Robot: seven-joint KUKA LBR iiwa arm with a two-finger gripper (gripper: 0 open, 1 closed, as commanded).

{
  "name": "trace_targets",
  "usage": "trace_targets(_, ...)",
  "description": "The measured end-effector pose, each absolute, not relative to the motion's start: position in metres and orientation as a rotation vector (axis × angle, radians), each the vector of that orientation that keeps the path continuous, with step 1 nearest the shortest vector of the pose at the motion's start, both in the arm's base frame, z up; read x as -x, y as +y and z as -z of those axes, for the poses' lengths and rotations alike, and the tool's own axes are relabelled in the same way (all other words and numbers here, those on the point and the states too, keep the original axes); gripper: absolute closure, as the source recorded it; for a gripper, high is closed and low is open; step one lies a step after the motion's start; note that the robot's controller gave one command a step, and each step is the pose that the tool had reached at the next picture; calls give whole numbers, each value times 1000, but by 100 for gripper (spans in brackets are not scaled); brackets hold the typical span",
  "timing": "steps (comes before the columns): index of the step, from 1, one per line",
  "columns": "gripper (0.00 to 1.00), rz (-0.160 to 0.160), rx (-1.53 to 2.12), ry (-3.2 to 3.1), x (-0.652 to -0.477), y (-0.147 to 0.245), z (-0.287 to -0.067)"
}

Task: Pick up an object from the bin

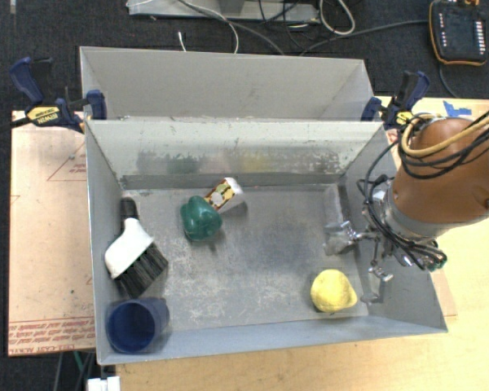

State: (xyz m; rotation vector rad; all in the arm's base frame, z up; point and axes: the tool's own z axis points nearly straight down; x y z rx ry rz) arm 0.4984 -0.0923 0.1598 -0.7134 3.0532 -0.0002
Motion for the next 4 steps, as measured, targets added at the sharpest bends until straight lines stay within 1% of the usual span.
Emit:
trace_targets(1, 0, -12, 871, 3024, -490, -126, -116)
trace_targets(2, 0, 8, 751, 3017, -487, -96, -73)
trace_targets(3, 100, 0, 874, 3004, -486, -90, -71)
trace_targets(4, 100, 0, 881, 3002, -486, -90, -71)
